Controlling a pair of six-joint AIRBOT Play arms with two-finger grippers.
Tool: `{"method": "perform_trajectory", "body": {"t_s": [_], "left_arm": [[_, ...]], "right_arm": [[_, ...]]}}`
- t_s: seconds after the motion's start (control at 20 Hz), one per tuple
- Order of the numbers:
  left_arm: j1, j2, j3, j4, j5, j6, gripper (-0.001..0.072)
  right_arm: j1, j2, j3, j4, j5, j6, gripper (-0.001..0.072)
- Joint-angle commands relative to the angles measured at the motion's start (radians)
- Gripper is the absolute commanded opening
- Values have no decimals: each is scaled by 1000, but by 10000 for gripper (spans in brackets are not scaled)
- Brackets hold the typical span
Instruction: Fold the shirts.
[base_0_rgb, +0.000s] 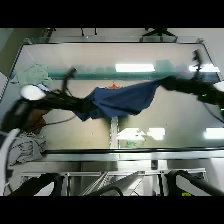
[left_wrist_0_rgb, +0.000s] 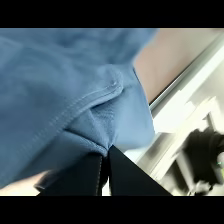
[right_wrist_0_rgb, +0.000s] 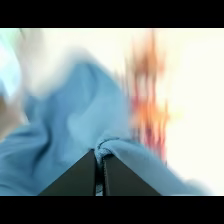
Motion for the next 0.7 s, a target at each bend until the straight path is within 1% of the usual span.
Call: {"method": "perform_trajectory", "body": {"t_s": [0.0,0.15,0.25,0.35,0.4,0.5,0.65], "left_arm": [[179,235,257,-13,-134,-49,11],[315,347,475,-3,-175,-50,11],[423,398,547,-3,-187,-49,11],[509,415,573,-21,-201,-47,11],[525,413,572,-42,-201,-23,11],[513,366,572,-39,-200,-9,11],[420,199,572,-34,-206,34,11]], "right_arm": [[-135,255,108,64,22,47,22],[-217,479,124,60,-10,50,22],[-251,597,124,53,-46,50,22],[-253,666,124,58,-73,50,22],[-253,681,124,65,-81,49,22],[-253,656,123,64,-89,39,22],[-214,491,108,60,-63,78,22]]}}
